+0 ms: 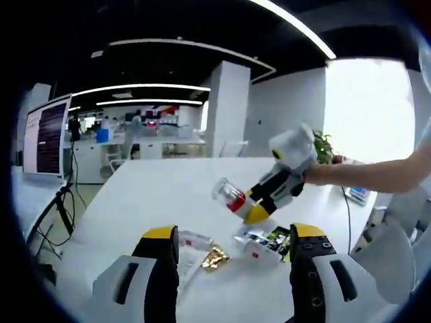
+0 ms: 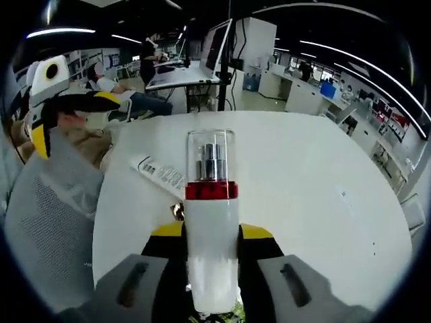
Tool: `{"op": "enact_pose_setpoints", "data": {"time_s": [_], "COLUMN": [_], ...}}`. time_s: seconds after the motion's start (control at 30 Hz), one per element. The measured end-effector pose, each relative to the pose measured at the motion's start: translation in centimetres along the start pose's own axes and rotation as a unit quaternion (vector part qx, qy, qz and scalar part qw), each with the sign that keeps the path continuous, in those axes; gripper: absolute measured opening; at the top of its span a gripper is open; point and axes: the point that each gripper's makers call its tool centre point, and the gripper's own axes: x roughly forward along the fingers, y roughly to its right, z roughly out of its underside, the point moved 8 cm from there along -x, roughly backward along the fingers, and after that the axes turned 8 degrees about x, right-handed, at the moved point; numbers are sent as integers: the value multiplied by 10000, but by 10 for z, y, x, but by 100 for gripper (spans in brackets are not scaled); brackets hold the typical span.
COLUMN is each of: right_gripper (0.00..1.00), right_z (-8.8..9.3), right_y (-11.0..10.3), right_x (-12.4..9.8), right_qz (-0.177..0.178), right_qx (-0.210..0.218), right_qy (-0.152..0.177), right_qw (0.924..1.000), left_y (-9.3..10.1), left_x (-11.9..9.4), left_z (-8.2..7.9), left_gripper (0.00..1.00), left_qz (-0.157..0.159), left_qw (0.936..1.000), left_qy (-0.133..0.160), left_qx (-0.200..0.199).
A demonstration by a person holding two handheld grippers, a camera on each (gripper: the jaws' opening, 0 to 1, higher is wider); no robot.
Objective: Arrange the skincare products in the storage area until every visible bottle or jar stands upright without overlapping.
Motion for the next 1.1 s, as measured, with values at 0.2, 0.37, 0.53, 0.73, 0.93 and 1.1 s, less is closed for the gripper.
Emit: {"op": "enact_pose_setpoints", "data": {"time_s": [0.2,0.37,0.53,0.73,0.93,1.1], "right_gripper": [26,27,27,27,27,27], "right_z": [1,-4,-7,-9,-3,2], "right_y": [-18,-33,-47,-54,-64,-72], "right_x": [-13,-25,-31,-36,-40,-42], "right_qz": [-54,-235,-380,-564,-568,-694], "right_qx": [372,731,865,972,1137,1300], "right_qy": [445,925,1181,1576,1680,1832], "right_qw": [9983,9927,9885,9811,9776,9720], "left_y": [0,-2,-2,5,11,16], "left_x": [14,27,41,54,63,66], "left_z": [-9,-17,-26,-35,-34,-32], "left_gripper": [62,61,60,62,62,58], "left_qz": [362,638,923,1441,1702,2062], "left_qw": [9987,9956,9922,9841,9802,9729], "left_qy": [276,521,671,931,904,906], "left_qx": [-235,-447,-501,-450,-459,-521]}}
